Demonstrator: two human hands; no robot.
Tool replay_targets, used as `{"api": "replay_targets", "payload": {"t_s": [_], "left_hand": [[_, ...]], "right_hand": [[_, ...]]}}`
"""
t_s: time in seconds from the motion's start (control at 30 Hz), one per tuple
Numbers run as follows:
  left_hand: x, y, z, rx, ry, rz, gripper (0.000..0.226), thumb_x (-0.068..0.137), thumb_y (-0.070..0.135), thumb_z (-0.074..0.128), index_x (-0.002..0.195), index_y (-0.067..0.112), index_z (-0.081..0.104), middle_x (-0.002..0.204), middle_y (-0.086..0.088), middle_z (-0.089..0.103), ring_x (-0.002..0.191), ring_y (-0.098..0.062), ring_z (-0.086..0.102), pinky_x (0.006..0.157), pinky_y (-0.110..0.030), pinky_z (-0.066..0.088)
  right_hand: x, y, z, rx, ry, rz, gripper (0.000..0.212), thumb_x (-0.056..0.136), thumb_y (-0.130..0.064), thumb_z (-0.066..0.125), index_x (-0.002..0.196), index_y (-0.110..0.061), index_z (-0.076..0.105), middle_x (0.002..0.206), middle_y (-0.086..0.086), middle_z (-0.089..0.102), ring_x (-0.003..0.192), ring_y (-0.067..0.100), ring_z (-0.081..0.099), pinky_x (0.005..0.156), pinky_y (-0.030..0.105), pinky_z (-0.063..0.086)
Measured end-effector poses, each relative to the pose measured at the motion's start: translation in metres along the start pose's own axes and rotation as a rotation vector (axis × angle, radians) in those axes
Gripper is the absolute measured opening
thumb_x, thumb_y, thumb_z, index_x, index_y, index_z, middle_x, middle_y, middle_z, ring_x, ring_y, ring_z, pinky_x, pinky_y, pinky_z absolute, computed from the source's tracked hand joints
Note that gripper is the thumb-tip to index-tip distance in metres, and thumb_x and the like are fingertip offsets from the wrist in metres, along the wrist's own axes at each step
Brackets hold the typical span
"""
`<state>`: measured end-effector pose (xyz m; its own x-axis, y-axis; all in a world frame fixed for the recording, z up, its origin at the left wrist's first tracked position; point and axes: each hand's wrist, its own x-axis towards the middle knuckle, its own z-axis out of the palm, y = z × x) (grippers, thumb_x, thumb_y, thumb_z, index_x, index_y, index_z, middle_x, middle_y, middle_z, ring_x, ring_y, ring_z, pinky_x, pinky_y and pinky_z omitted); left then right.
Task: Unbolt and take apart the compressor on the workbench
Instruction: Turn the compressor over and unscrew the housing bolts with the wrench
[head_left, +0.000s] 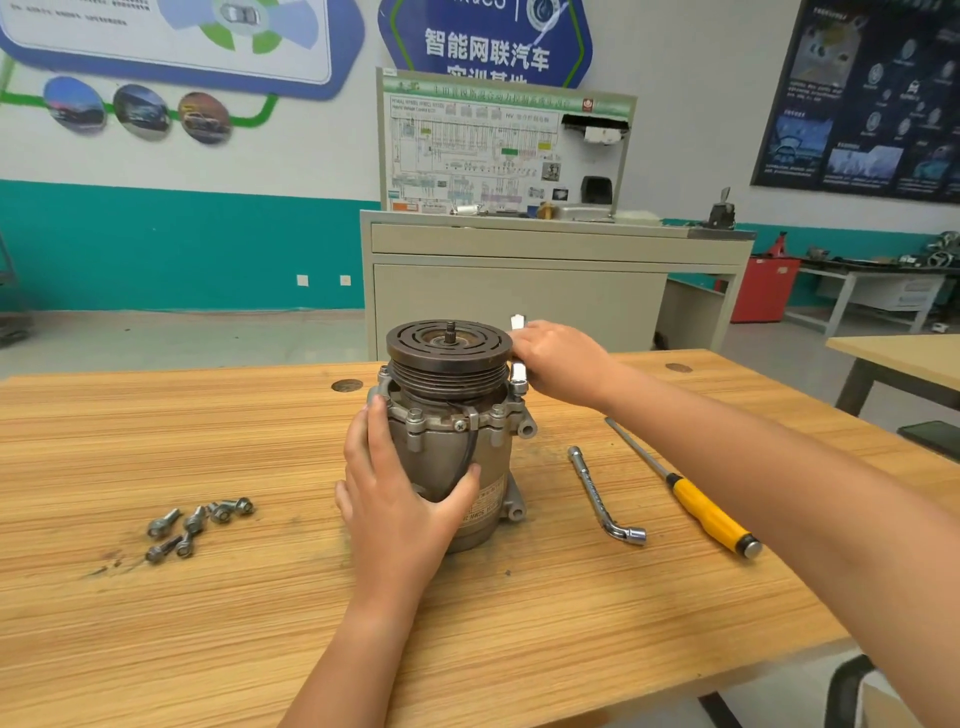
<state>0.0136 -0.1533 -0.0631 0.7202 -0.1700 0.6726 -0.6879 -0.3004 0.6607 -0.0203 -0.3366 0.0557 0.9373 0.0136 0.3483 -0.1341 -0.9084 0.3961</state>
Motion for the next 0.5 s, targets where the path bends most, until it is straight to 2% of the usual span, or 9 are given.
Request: {"api": "replay_targets", "payload": {"t_s": [0.07, 0.1, 0.13, 0.2, 0.27, 0.37, 0.5], "left_hand": [[0.000, 0.001, 0.000, -0.004, -0.008, -0.011, 0.106, 0.065, 0.042, 0.079, 0.149, 0.017, 0.019, 0.148, -0.007, 0.028, 0.135, -0.023, 0.031, 0.103, -0.056, 0.029], [0.001, 0.002, 0.000, -0.005, -0.012, -0.014, 0.107, 0.065, 0.042, 0.079, 0.149, 0.017, 0.019, 0.149, -0.007, 0.028, 0.135, -0.023, 0.031, 0.103, -0.057, 0.029], [0.001, 0.003, 0.000, -0.004, -0.016, -0.016, 0.107, 0.065, 0.042, 0.079, 0.149, 0.017, 0.019, 0.149, -0.007, 0.028, 0.135, -0.023, 0.031, 0.104, -0.057, 0.028], [0.000, 0.003, -0.001, -0.006, -0.019, -0.019, 0.107, 0.065, 0.041, 0.080, 0.149, 0.017, 0.018, 0.149, -0.007, 0.027, 0.136, -0.023, 0.030, 0.104, -0.056, 0.028], [0.000, 0.002, -0.002, -0.010, -0.021, -0.021, 0.107, 0.066, 0.040, 0.080, 0.149, 0.018, 0.018, 0.150, -0.006, 0.027, 0.137, -0.022, 0.028, 0.105, -0.056, 0.027], [0.000, 0.002, -0.002, -0.013, -0.019, -0.023, 0.107, 0.066, 0.040, 0.079, 0.150, 0.020, 0.017, 0.150, -0.006, 0.026, 0.137, -0.021, 0.028, 0.105, -0.056, 0.026], [0.000, 0.002, -0.001, -0.013, -0.019, -0.018, 0.106, 0.066, 0.041, 0.079, 0.150, 0.020, 0.017, 0.150, -0.005, 0.026, 0.136, -0.022, 0.029, 0.105, -0.055, 0.026]], "right_hand": [[-0.011, -0.001, -0.005, 0.075, 0.067, 0.118, 0.030, 0.094, -0.003, 0.037, 0.119, -0.003, 0.053, 0.106, 0.014, 0.065, 0.095, 0.030, 0.059, 0.080, 0.035, 0.043], [-0.018, -0.003, -0.011, 0.085, 0.087, 0.192, 0.026, 0.097, -0.008, 0.035, 0.116, -0.004, 0.052, 0.098, 0.015, 0.066, 0.085, 0.031, 0.060, 0.069, 0.037, 0.044], [-0.026, -0.005, -0.016, 0.070, 0.077, 0.252, 0.021, 0.098, -0.012, 0.033, 0.109, -0.006, 0.050, 0.089, 0.013, 0.065, 0.072, 0.029, 0.057, 0.058, 0.035, 0.040], [-0.043, -0.015, -0.028, 0.037, -0.006, 0.323, 0.009, 0.098, -0.011, 0.033, 0.097, -0.010, 0.042, 0.071, 0.006, 0.056, 0.053, 0.019, 0.043, 0.045, 0.030, 0.027], [-0.061, -0.027, -0.042, 0.018, -0.072, 0.345, 0.006, 0.096, -0.009, 0.035, 0.092, -0.013, 0.038, 0.061, 0.000, 0.041, 0.049, 0.014, 0.034, 0.042, 0.028, 0.020], [-0.074, -0.037, -0.063, -0.077, -0.212, 0.307, 0.011, 0.091, -0.003, 0.038, 0.091, -0.014, 0.039, 0.061, -0.003, 0.035, 0.050, 0.012, 0.031, 0.042, 0.026, 0.020], [-0.073, -0.045, -0.073, -0.228, -0.337, 0.233, 0.023, 0.089, 0.000, 0.042, 0.108, -0.010, 0.049, 0.062, -0.004, 0.033, 0.057, 0.016, 0.038, 0.041, 0.025, 0.022]]}}
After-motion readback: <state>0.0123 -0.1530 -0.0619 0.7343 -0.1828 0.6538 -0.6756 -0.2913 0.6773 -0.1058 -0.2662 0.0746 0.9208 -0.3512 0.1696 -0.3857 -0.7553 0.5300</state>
